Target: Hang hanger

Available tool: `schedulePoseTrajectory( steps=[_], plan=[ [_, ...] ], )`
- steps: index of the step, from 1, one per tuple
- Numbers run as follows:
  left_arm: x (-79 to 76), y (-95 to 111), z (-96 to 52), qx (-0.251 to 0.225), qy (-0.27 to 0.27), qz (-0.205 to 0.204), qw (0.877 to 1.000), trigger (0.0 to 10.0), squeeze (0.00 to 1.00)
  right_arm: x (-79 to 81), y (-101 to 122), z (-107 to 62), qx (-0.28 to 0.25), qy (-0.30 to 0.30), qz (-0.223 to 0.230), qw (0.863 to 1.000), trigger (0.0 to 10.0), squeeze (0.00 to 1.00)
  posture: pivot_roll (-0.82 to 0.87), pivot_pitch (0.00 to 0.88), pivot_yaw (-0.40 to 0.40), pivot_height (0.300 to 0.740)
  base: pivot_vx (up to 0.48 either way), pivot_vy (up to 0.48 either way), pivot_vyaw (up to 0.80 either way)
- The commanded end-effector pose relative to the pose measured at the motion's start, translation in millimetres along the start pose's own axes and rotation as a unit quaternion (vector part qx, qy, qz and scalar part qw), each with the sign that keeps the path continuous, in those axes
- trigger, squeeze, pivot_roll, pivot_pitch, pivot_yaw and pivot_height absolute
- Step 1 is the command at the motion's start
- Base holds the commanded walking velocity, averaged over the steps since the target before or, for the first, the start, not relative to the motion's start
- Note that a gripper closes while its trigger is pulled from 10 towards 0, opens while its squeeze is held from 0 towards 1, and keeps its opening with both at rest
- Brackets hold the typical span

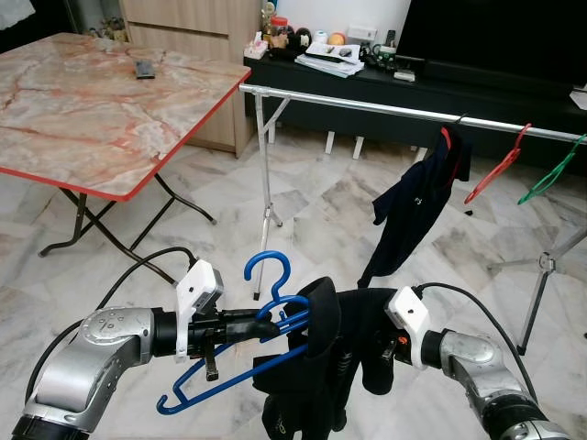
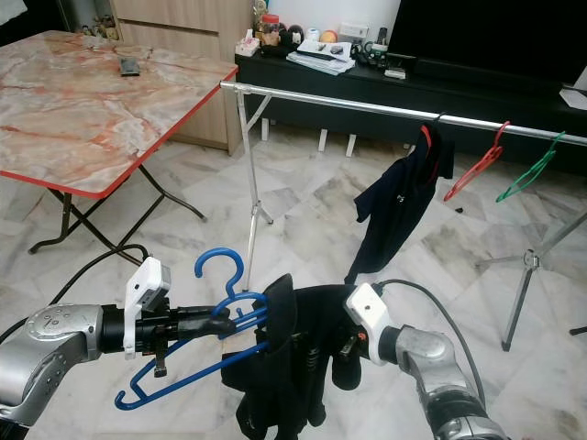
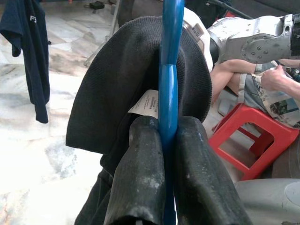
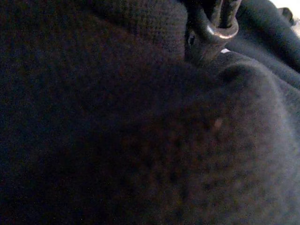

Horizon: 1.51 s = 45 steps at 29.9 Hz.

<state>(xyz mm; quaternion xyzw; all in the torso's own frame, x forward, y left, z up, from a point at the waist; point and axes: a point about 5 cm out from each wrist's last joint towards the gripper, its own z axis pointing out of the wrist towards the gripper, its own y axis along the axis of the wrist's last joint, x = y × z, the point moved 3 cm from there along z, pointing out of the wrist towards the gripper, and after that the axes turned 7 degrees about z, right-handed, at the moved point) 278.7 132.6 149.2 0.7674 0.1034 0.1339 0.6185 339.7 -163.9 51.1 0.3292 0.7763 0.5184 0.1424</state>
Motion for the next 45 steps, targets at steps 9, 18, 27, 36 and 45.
schedulePoseTrajectory(
  steps=[9,18,27,36,45],
  plan=[
    [-3.6,15.7,6.0,-0.033,-0.016,0.018,0.999,0.0,0.0,5.9,12.1,9.6,-0.037,0.0,0.005,0.999,0.0,0.0,0.09,0.087,-0.072,0.74,0.0,0.0,0.0],
    [4.5,-14.5,-4.4,0.023,0.022,0.002,0.999,0.0,0.0,-4.2,11.3,5.5,-0.027,-0.044,-0.001,0.999,0.0,0.0,0.09,0.088,-0.073,0.74,0.0,0.0,0.0],
    [16.3,-46.1,-22.4,0.07,0.096,-0.015,0.993,0.0,0.0,-31.0,8.3,-8.9,0.012,-0.156,-0.028,0.987,0.0,0.0,0.08,0.093,-0.073,0.74,0.0,0.0,0.0],
    [29.8,-84.3,-52.1,0.152,0.163,-0.014,0.975,0.0,0.0,-52.4,18.4,-23.6,-0.009,-0.243,0.016,0.97,0.0,0.0,0.07,0.095,-0.072,0.74,0.0,0.0,0.0],
    [39.5,-143.1,-64.2,0.269,0.283,0.013,0.921,10.0,0.0,-62.1,36.0,-29.6,-0.109,-0.31,0.112,0.938,0.0,0.0,0.07,0.091,-0.074,0.74,0.0,0.0,0.0]
  ],
)
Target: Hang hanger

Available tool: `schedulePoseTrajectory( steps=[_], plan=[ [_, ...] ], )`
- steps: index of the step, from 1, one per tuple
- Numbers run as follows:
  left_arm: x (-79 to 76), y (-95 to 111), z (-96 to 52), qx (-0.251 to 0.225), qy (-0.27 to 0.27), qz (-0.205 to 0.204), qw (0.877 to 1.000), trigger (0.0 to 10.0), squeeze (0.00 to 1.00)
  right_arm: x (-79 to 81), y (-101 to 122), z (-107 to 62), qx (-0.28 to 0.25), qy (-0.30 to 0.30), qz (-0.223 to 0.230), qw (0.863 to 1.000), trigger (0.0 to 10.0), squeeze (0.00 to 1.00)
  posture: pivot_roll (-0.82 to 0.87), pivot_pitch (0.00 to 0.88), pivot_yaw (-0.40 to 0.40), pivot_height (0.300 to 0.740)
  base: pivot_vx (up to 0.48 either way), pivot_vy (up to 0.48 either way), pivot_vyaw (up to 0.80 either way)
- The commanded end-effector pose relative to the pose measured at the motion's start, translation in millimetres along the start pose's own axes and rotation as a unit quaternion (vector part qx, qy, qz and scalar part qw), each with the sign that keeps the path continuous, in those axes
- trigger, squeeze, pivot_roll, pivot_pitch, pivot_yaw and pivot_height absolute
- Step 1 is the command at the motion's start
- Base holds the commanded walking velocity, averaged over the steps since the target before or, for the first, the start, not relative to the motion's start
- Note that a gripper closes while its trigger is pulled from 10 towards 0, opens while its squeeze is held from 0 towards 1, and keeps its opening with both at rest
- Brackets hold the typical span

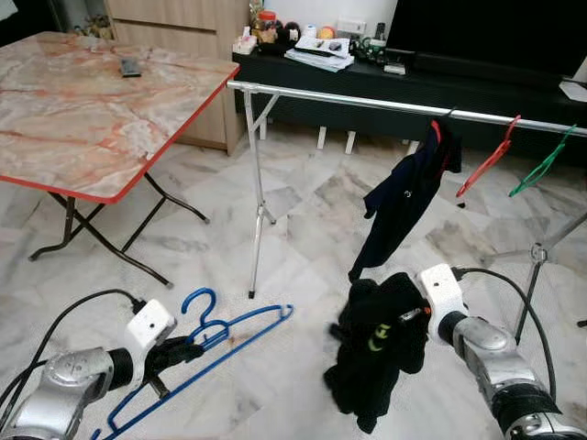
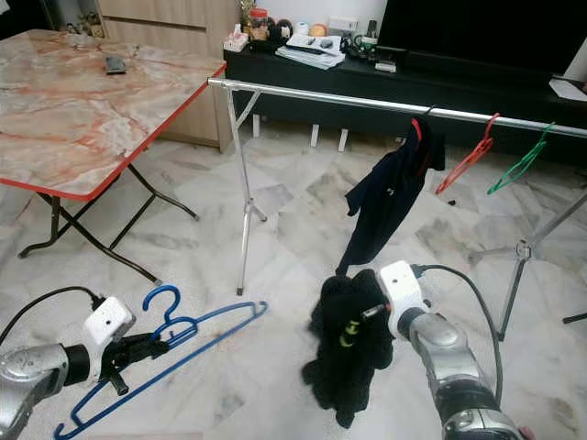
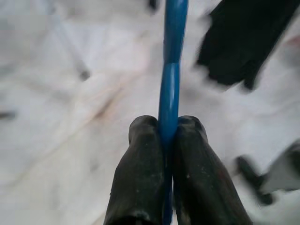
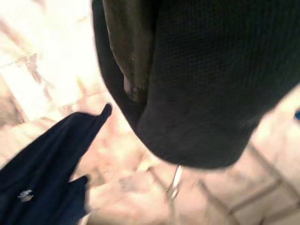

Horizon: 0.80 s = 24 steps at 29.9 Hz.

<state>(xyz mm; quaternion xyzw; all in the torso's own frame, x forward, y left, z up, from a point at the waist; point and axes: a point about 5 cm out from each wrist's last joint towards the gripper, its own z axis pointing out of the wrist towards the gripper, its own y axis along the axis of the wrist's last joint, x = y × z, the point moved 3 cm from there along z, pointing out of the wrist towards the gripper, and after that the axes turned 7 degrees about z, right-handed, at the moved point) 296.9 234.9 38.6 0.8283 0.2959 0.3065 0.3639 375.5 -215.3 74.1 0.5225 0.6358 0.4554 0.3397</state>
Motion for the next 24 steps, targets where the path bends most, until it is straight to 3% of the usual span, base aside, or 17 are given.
schedulePoseTrajectory(
  steps=[1,5,6,7,9,10,12,13,16,17,20,24],
  plan=[
    [-6.4,-14.9,9.0,0.033,0.028,0.016,0.999,10.0,0.0,-1.7,15.2,0.8,-0.046,-0.02,0.059,0.997,0.0,0.0,0.07,0.091,-0.074,0.74,0.0,0.0,0.0],
    [-17.1,-32.7,18.3,0.049,0.085,-0.017,0.995,10.0,0.0,-1.9,4.2,-1.1,-0.074,-0.071,0.153,0.983,0.0,0.0,0.07,0.093,-0.067,0.74,0.0,0.0,0.0],
    [-17.1,-32.7,18.3,0.049,0.085,-0.017,0.995,10.0,0.0,-1.9,4.2,-1.1,-0.074,-0.071,0.153,0.983,0.0,0.0,0.07,0.093,-0.067,0.74,0.0,0.0,0.0],
    [-16.9,-46.1,15.6,0.07,0.12,-0.027,0.99,10.0,0.0,0.6,0.0,-3.3,-0.089,-0.085,0.182,0.976,0.0,0.0,0.06,0.092,-0.06,0.74,0.0,0.0,0.0],
    [-15.7,-58.3,11.5,0.094,0.15,-0.035,0.984,10.0,0.0,3.4,-2.8,-5.4,-0.101,-0.091,0.2,0.97,0.0,0.0,0.06,0.092,-0.057,0.74,0.0,0.0,0.0],
    [-16.7,-73.3,5.9,0.11,0.182,-0.07,0.975,10.0,0.0,5.1,-7.8,-9.1,-0.11,-0.104,0.208,0.966,0.0,0.0,0.06,0.093,-0.052,0.74,0.0,0.0,0.0],
    [-18.4,-79.8,3.1,0.119,0.192,-0.077,0.971,10.0,0.0,5.8,-10.1,-10.9,-0.114,-0.11,0.212,0.964,0.0,0.0,0.06,0.092,-0.047,0.74,0.0,0.0,0.0],
    [-26.5,-97.3,-3.7,0.148,0.209,-0.094,0.962,10.0,0.0,8.0,-14.2,-16.8,-0.129,-0.127,0.231,0.956,0.0,0.0,0.06,0.093,-0.041,0.74,0.0,0.0,0.0],
    [-38.9,-112.8,-8.7,0.172,0.212,-0.119,0.955,10.0,0.0,8.8,-17.7,-23.1,-0.144,-0.146,0.243,0.948,0.0,0.0,0.06,0.093,-0.037,0.74,0.0,0.0,0.0],
    [-51.5,-124.9,-12.6,0.191,0.211,-0.147,0.947,10.0,0.0,9.0,-20.8,-29.2,-0.156,-0.165,0.249,0.941,0.0,0.0,0.06,0.091,-0.028,0.74,0.0,0.0,0.0],
    [-62.5,-133.3,-15.3,0.196,0.226,-0.181,0.937,10.0,0.0,6.7,-23.1,-39.3,-0.17,-0.195,0.247,0.934,0.0,0.0,0.07,0.087,-0.025,0.74,0.0,0.0,0.0],
    [-67.8,-137.8,-17.3,0.195,0.254,-0.214,0.923,10.0,0.0,7.0,-23.0,-50.8,-0.175,-0.209,0.199,0.941,0.0,0.0,0.07,0.073,-0.026,0.74,0.0,0.0,0.0]
  ],
)
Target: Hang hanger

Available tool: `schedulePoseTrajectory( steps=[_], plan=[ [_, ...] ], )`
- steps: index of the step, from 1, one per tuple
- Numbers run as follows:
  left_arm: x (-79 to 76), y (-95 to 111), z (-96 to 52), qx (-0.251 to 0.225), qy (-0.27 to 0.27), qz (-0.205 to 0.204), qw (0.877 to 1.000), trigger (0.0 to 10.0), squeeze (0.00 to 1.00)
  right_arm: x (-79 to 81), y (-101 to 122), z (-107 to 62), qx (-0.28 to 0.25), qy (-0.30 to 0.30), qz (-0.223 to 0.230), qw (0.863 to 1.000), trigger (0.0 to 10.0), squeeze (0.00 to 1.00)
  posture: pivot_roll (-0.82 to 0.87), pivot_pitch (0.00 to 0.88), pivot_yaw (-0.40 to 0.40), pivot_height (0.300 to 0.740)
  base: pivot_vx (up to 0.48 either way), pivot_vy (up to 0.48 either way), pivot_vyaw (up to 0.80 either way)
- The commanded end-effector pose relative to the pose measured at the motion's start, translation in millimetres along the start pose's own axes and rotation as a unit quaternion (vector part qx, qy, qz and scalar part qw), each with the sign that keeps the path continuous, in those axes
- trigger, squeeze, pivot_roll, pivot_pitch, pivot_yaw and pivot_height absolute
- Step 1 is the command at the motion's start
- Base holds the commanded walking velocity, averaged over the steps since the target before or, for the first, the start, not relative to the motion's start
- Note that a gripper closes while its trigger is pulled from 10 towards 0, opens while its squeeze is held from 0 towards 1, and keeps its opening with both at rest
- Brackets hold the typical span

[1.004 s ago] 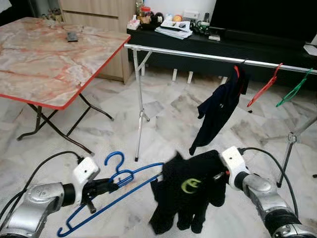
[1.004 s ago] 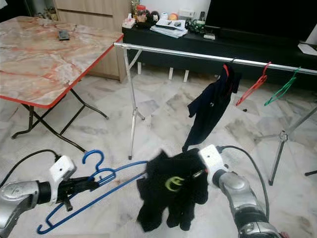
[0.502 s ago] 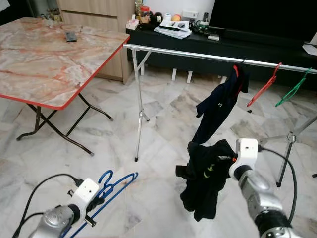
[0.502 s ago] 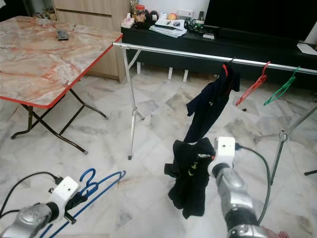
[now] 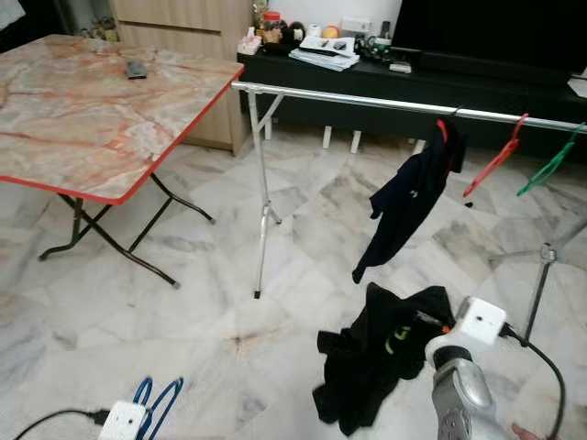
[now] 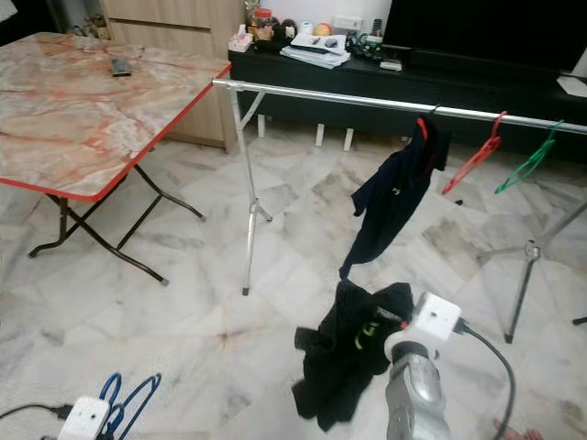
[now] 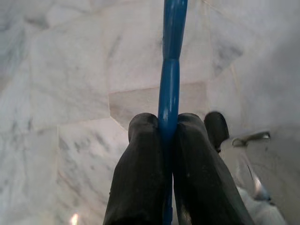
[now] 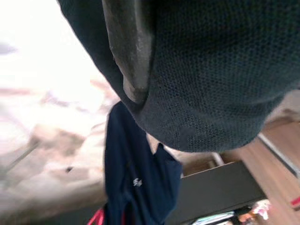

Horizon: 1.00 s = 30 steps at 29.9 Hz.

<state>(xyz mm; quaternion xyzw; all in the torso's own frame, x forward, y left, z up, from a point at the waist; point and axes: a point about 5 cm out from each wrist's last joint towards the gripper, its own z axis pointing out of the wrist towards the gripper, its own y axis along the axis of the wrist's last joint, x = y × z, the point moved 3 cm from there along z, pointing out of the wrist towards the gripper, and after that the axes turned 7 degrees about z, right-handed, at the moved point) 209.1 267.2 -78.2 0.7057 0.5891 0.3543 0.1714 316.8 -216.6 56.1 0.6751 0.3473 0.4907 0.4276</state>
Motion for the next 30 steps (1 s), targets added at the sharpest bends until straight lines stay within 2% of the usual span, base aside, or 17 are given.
schedulePoseTrajectory(
  steps=[1,4,6,8,11,14,17,20,24,30],
  plan=[
    [2.2,-10.3,-2.6,0.013,0.021,-0.038,0.999,10.0,0.0,3.7,18.6,-5.3,-0.038,0.005,-0.015,0.999,0.0,0.0,0.05,0.063,-0.018,0.74,0.0,0.0,0.0],
    [-4.0,-18.4,-4.3,0.028,0.012,-0.023,0.999,10.0,0.0,9.2,33.9,-12.9,-0.067,0.023,-0.054,0.996,0.0,0.0,0.04,0.054,-0.013,0.74,0.0,0.0,0.0],
    [-4.8,-21.9,-5.2,0.035,0.01,-0.024,0.999,10.0,0.0,10.2,36.8,-15.2,-0.074,0.023,-0.064,0.995,0.0,0.0,0.04,0.051,-0.012,0.74,0.0,0.0,0.0],
    [-3.9,-26.2,-6.5,0.041,0.018,-0.038,0.998,10.0,0.0,10.6,39.9,-21.7,-0.08,0.013,-0.084,0.993,10.0,0.0,0.04,0.042,-0.009,0.74,0.0,0.0,0.0],
    [-4.0,-28.4,-7.6,0.039,0.023,-0.056,0.997,10.0,0.0,11.5,43.1,-30.8,-0.097,0.008,-0.108,0.989,10.0,0.0,0.04,0.036,-0.009,0.74,0.0,0.0,0.0],
    [-4.9,-34.1,-9.6,0.045,0.029,-0.083,0.995,10.0,0.0,5.7,33.3,-42.4,-0.082,-0.019,-0.086,0.993,10.0,0.0,0.04,0.008,-0.01,0.74,0.0,0.0,0.0],
    [-10.6,-35.3,-10.1,0.045,0.015,-0.069,0.996,10.0,0.0,4.8,31.4,-43.8,-0.076,-0.021,-0.088,0.993,10.0,0.0,0.04,0.0,-0.013,0.74,0.0,0.0,0.0],
    [-12.6,-35.5,-10.0,0.046,0.015,-0.075,0.996,10.0,0.0,8.1,34.3,-41.0,-0.079,-0.021,-0.071,0.994,10.0,0.0,0.04,0.0,-0.011,0.74,0.0,0.0,0.0],
    [-15.1,-34.6,-9.7,0.044,0.01,-0.077,0.996,10.0,0.0,9.8,33.7,-41.0,-0.077,-0.023,-0.071,0.994,10.0,0.0,0.04,0.0,-0.01,0.74,0.0,0.0,0.0],
    [-19.6,-34.5,-9.5,0.045,-0.006,-0.063,0.997,10.0,0.0,9.7,30.8,-43.5,-0.076,-0.032,-0.063,0.995,10.0,0.0,0.04,0.0,0.008,0.74,0.0,0.0,0.0]
  ],
)
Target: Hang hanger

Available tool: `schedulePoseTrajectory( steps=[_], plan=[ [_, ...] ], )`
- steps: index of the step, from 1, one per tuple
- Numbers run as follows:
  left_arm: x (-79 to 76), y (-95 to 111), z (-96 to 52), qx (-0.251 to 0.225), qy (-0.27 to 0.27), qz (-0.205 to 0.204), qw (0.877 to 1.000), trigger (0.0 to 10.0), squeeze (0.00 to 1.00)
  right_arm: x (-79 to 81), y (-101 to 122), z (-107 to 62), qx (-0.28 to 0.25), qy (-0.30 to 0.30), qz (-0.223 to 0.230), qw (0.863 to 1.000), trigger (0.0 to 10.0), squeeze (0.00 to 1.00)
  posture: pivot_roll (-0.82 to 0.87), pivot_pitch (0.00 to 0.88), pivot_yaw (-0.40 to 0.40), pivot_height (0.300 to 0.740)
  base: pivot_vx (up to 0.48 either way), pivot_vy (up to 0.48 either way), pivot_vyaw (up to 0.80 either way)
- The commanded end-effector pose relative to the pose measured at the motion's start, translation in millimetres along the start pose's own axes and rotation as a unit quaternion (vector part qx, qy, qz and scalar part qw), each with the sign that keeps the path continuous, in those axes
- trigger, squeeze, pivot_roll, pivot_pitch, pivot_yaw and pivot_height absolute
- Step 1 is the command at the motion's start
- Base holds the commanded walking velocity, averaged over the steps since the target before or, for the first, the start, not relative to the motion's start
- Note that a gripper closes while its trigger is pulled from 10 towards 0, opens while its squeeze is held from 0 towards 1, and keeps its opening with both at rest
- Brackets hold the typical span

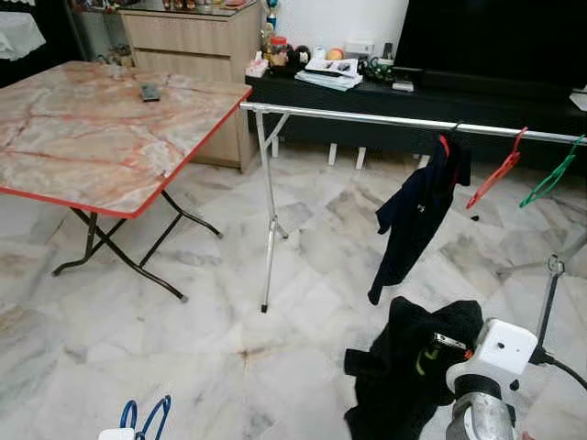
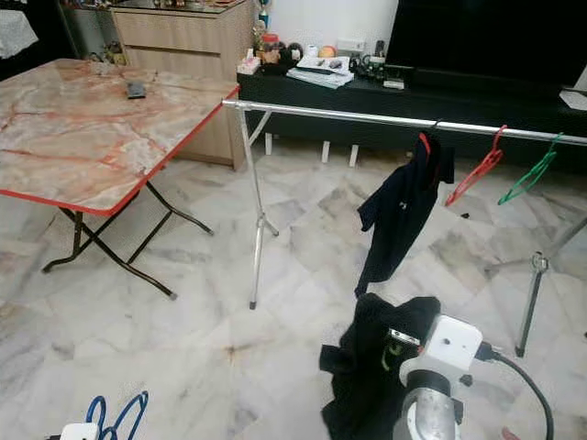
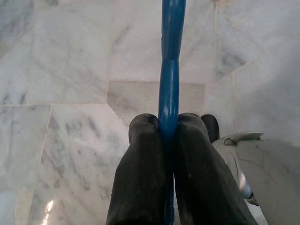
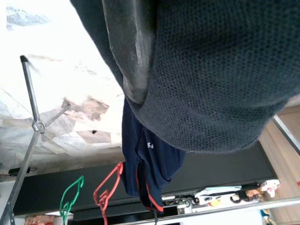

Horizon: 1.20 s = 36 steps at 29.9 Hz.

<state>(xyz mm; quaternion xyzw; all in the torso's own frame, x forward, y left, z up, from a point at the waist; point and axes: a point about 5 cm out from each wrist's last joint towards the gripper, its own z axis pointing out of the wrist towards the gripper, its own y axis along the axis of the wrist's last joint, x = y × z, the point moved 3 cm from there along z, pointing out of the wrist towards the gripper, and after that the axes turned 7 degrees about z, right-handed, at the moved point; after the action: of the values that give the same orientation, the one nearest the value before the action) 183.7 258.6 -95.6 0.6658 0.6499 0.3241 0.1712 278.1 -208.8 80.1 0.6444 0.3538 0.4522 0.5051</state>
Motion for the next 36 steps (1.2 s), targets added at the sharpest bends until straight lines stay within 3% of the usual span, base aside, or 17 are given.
schedulePoseTrajectory(
  steps=[1,10,21,36],
  plan=[
    [-3.6,-7.7,-1.6,0.013,-0.009,0.009,1.0,10.0,0.0,3.0,14.0,0.0,-0.027,-0.001,0.009,1.0,10.0,0.0,0.04,0.0,0.009,0.74,0.0,0.0,0.0],
    [-1.0,2.1,2.0,0.011,-0.02,0.027,0.999,10.0,0.0,9.6,13.3,4.2,-0.026,-0.005,0.023,0.999,10.0,0.0,0.06,0.008,0.03,0.74,0.0,0.0,0.0],
    [1.7,-6.5,0.4,0.033,-0.018,0.026,0.999,10.0,0.0,17.8,12.6,9.6,-0.023,-0.002,0.033,0.999,10.0,0.0,0.08,0.036,0.034,0.74,0.0,0.0,0.0],
    [20.0,-19.1,-4.6,0.058,-0.008,0.018,0.998,10.0,0.0,23.5,12.3,14.0,-0.021,0.006,0.039,0.999,10.0,0.0,0.1,0.061,0.027,0.74,0.0,0.364,0.0]
  ],
)
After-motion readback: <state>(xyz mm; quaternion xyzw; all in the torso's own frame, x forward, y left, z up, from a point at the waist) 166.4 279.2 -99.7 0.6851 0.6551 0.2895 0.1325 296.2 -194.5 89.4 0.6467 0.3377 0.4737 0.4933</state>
